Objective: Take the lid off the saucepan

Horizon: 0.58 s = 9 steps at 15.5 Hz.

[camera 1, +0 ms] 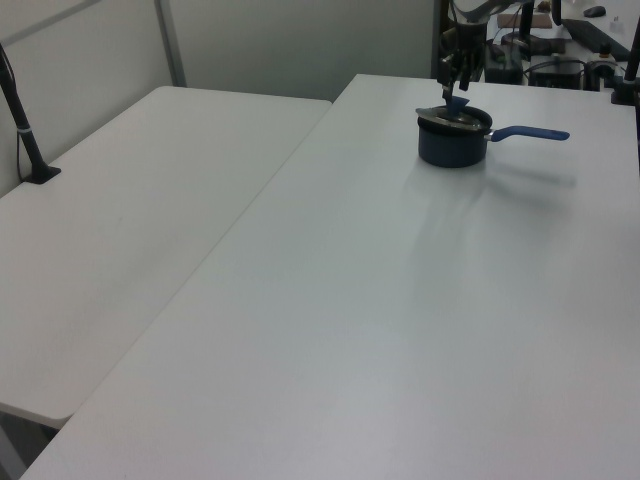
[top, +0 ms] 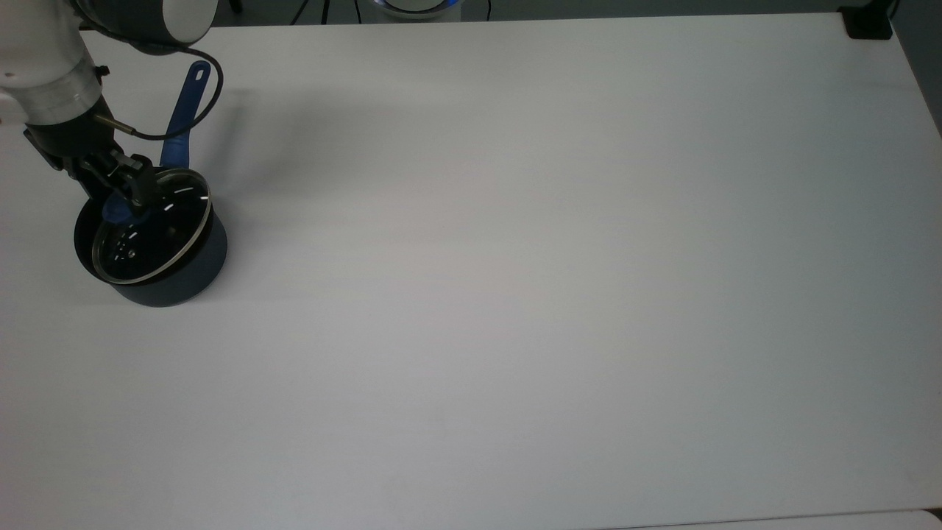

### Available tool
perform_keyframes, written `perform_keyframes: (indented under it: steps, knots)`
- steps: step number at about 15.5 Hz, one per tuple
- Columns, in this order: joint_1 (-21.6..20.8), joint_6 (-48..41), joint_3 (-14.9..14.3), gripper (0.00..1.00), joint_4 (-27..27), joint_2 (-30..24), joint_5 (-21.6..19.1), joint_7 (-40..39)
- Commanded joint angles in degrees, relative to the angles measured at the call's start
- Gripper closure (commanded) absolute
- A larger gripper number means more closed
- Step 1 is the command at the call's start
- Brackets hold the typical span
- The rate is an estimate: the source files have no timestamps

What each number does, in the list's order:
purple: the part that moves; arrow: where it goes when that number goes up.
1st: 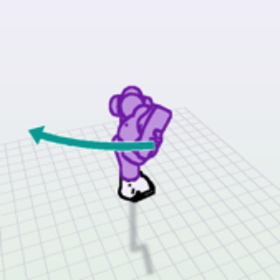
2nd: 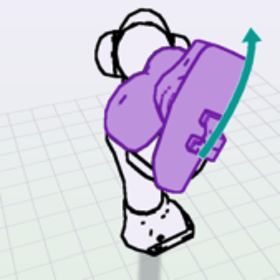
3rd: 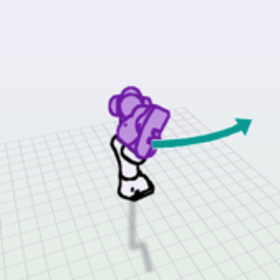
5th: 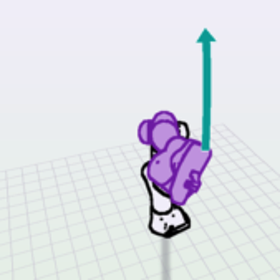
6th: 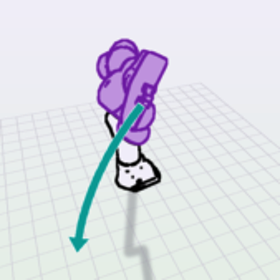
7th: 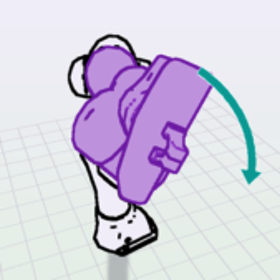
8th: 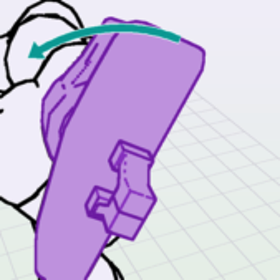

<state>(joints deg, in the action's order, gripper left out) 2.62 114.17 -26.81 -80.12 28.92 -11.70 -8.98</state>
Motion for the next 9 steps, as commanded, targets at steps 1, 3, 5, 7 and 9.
perform_keyframes:
  steps: [1, 3, 5, 7, 9]
  knots:
    - [-1.2, -1.5, -0.2, 0.37, -0.5, -1.1, 1.8, -1.1]
    - [-1.3, -1.2, 0.0, 0.26, -0.9, -0.6, 1.8, -1.0]
    - [-1.3, -1.1, 0.1, 0.12, -1.0, -0.6, 1.7, -1.0]
    - [-1.4, -1.0, 0.1, 0.0, -1.8, -0.5, 1.0, -0.9]
    - [-1.4, -1.0, 0.2, 0.0, -1.9, -0.4, 0.8, -1.0]
